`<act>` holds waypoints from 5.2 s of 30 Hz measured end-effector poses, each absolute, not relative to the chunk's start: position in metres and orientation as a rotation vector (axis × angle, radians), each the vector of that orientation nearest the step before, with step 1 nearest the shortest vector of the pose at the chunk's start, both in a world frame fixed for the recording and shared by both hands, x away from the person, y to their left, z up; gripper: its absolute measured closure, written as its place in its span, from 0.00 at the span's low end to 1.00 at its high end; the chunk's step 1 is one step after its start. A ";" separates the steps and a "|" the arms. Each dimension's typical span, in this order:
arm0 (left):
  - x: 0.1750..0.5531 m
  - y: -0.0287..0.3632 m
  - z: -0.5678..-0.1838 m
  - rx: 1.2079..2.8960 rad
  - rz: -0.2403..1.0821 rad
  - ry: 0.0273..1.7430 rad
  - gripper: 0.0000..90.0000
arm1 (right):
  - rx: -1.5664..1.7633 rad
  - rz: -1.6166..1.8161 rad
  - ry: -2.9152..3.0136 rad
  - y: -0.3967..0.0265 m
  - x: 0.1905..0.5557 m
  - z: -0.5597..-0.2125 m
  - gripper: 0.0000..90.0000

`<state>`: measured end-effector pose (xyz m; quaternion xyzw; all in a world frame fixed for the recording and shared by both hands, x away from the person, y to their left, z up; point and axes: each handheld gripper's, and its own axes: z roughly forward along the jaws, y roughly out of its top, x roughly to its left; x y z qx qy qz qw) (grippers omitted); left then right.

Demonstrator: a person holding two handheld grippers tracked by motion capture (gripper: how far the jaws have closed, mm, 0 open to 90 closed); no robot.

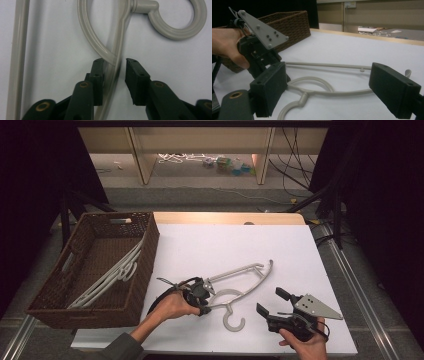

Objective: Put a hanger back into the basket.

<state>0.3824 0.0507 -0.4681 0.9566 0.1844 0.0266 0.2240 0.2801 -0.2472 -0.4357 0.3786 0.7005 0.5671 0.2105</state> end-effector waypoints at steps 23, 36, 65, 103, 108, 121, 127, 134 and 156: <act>0.384 0.047 -0.464 2.682 0.153 0.366 0.89 | 1.051 1.578 1.953 -0.246 0.280 -0.435 0.18; 0.388 0.060 -0.436 2.555 0.242 0.424 0.91 | 1.049 1.607 1.942 -0.244 0.281 -0.437 0.18; 0.375 0.120 -0.322 2.225 0.192 0.543 0.91 | 1.079 1.575 1.970 -0.244 0.280 -0.439 0.18; 0.356 0.282 -0.287 2.248 0.486 0.798 0.92 | 1.088 1.551 1.968 -0.244 0.282 -0.441 0.18; 0.357 0.296 -0.293 2.254 0.509 0.822 0.92 | 1.087 1.551 1.970 -0.245 0.282 -0.440 0.18; 0.359 0.327 -0.308 2.274 0.509 0.909 0.92 | 1.084 1.580 1.966 -0.244 0.283 -0.442 0.18; 0.363 0.339 -0.315 2.288 0.542 0.854 0.92 | 1.083 1.575 1.967 -0.245 0.282 -0.442 0.18; 0.364 0.355 -0.322 2.298 0.566 0.872 0.92 | 1.104 1.552 1.978 -0.245 0.282 -0.441 0.18; 0.364 0.372 -0.358 2.293 0.500 0.931 0.91 | 1.091 1.553 1.966 -0.246 0.283 -0.441 0.18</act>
